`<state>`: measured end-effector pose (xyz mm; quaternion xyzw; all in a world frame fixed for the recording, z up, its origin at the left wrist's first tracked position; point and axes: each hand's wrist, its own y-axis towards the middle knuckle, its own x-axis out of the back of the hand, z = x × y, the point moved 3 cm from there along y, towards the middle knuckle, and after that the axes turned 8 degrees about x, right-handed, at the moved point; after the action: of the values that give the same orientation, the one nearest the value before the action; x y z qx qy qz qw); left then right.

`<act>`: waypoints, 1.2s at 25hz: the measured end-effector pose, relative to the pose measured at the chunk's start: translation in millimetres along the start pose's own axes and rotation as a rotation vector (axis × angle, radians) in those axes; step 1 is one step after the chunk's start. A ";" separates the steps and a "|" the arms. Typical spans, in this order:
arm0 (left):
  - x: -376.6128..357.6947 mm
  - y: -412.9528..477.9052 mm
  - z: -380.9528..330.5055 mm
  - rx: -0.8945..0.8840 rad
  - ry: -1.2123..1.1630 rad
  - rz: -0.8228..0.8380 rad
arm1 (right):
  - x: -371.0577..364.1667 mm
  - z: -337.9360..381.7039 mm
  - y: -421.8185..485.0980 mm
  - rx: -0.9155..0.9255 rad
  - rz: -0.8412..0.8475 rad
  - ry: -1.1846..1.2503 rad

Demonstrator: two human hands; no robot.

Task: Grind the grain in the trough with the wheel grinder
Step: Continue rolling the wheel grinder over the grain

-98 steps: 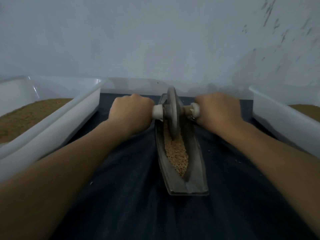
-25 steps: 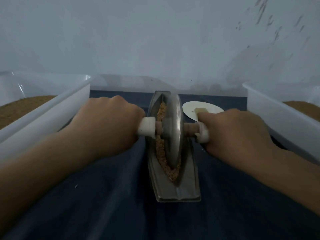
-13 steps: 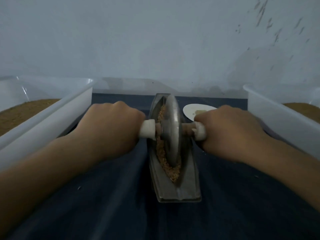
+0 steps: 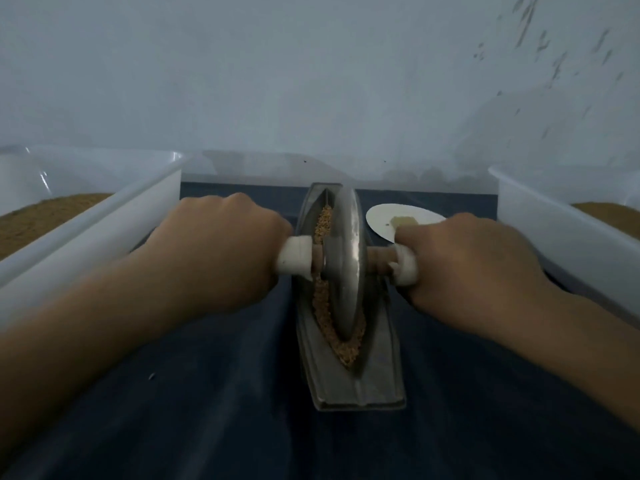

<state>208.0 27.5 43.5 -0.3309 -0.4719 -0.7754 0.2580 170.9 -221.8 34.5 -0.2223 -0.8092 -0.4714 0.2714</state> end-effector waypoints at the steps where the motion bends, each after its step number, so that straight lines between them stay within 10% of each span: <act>1: -3.4 4.2 -0.1 0.023 0.012 0.005 | -4.4 -0.1 7.1 -0.025 0.045 0.020; 7: -22.1 47.7 -7.9 0.267 -0.060 0.274 | -26.7 -1.9 64.8 -0.156 0.448 0.138; 12: -9.9 -9.0 0.3 0.070 -0.104 0.049 | -1.1 -3.5 14.6 0.039 0.170 0.008; 21: -8.7 50.1 -12.4 0.122 0.016 0.208 | -37.1 -6.8 40.9 -0.192 0.414 0.241; 25: -11.3 0.4 2.8 0.007 -0.132 0.151 | -7.6 -4.0 4.3 0.002 0.078 -0.012; 30: -35.2 45.6 -3.2 0.228 -0.067 0.207 | -37.8 -1.5 59.7 -0.125 0.313 0.081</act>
<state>262.5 8.4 41.4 -0.3720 -0.5285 -0.6747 0.3565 236.5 -199.8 49.0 -0.3428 -0.7222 -0.4811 0.3598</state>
